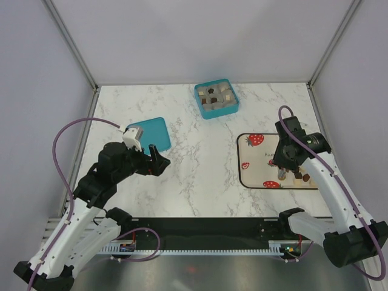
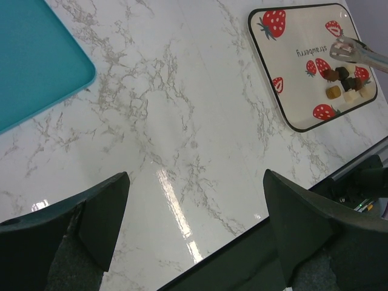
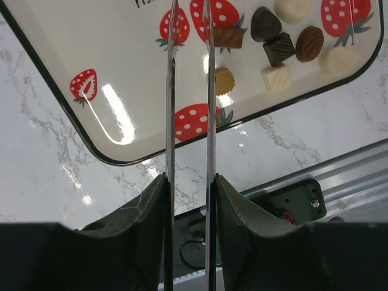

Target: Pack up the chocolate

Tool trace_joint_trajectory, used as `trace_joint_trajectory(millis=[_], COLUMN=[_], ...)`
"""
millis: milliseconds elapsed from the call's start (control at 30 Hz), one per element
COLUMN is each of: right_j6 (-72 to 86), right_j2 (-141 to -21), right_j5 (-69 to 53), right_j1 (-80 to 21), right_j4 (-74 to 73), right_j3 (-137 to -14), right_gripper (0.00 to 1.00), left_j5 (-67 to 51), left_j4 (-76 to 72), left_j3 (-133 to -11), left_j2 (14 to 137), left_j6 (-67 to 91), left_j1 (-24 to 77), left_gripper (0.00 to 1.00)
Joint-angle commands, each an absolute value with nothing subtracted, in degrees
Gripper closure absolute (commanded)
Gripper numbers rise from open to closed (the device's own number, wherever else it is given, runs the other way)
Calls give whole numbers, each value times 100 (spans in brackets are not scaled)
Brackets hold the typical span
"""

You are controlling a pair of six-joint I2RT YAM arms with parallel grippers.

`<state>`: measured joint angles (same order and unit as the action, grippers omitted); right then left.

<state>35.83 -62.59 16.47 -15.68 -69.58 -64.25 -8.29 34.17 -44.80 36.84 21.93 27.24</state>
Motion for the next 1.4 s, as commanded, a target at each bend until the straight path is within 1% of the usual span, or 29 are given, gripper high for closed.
trace_joint_trajectory(millis=[0,200,467,767,1367], right_j6=[3788,3876,4052,4087,3920], right_j2=[-6109,-5915,-5634,-5625,-5423], right_j5=[1731,1670,1337,1564,1003], right_j1=[-1398,-1318,-1310,-1310,-1310], right_j4=[-7381,-7743,-7840,-8068,-7893], right_j3=[-6363,-6372,-5968,-5950,-5520], right_gripper=[57,56,54,52,53], left_j5=[-1020,-1081,-1134,-1116,-1063], left_j4=[3261,3234,3217,3191,3191], left_j3=[-4491,-4491,-4483,-4482,-4474], left_j2=[3612,3551,3498,3480,3489], left_j6=[1995,1986,1978,1978,1986], left_j1=[2725,2725,2725,2725,2725], left_gripper=[1,1,1,1,1])
